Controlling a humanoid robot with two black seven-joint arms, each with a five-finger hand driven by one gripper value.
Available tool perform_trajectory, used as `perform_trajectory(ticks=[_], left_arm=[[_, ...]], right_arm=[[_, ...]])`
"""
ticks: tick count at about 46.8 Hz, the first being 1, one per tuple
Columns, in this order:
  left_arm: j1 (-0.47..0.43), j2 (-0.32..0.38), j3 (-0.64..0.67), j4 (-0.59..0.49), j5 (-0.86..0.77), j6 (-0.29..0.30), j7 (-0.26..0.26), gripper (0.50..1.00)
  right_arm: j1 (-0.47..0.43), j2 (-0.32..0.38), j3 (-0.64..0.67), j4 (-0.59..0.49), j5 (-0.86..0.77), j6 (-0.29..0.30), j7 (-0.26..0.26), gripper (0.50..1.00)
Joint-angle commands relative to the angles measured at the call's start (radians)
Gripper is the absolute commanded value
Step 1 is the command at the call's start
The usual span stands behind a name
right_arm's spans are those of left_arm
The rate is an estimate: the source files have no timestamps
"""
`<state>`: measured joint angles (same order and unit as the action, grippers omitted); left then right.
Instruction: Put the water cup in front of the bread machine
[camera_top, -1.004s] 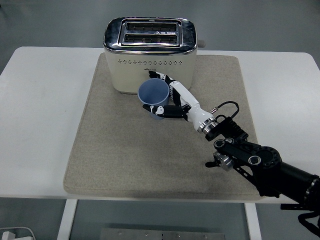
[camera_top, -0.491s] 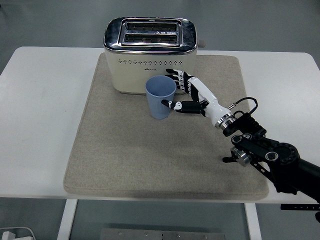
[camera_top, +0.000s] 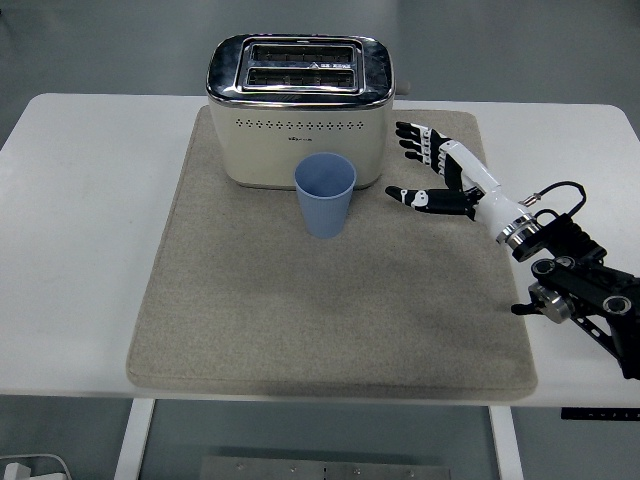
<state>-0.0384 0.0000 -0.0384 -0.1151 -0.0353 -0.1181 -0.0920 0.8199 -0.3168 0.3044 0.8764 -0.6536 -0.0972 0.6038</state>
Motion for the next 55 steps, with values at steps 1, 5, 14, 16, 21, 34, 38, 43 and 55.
perform_trajectory(ticks=[1, 5, 14, 16, 21, 34, 38, 43, 55], left_arm=[[0.0, 0.0, 0.0, 0.0, 0.0, 0.0, 0.0, 1.0], [0.0, 0.0, 0.0, 0.0, 0.0, 0.0, 0.0, 1.0], [0.0, 0.0, 0.0, 0.0, 0.0, 0.0, 0.0, 1.0], [0.0, 0.0, 0.0, 0.0, 0.0, 0.0, 0.0, 1.0], [0.0, 0.0, 0.0, 0.0, 0.0, 0.0, 0.0, 1.0], [0.0, 0.0, 0.0, 0.0, 0.0, 0.0, 0.0, 1.0], [0.0, 0.0, 0.0, 0.0, 0.0, 0.0, 0.0, 1.0], [0.0, 0.0, 0.0, 0.0, 0.0, 0.0, 0.0, 1.0], [0.0, 0.0, 0.0, 0.0, 0.0, 0.0, 0.0, 1.0]], right_arm=[[-0.001, -0.01, 0.024, -0.013, 0.002, 0.002, 0.001, 0.911], [-0.002, -0.013, 0.047, -0.031, 0.002, 0.01, -0.001, 0.911], [0.005, -0.01, 0.076, -0.103, 0.009, 0.017, -0.01, 0.911], [0.008, -0.01, 0.093, -0.12, 0.023, 0.017, -0.015, 0.911], [0.025, -0.008, 0.114, -0.177, 0.095, 0.025, -0.019, 0.911], [0.128, 0.038, 0.114, -0.31, 0.258, 0.086, -0.179, 0.911], [0.145, 0.059, 0.114, -0.35, 0.272, 0.089, -0.185, 0.911], [0.162, 0.081, 0.116, -0.387, 0.275, 0.1, -0.2, 0.911], [0.166, 0.091, 0.116, -0.396, 0.275, 0.1, -0.22, 0.911]])
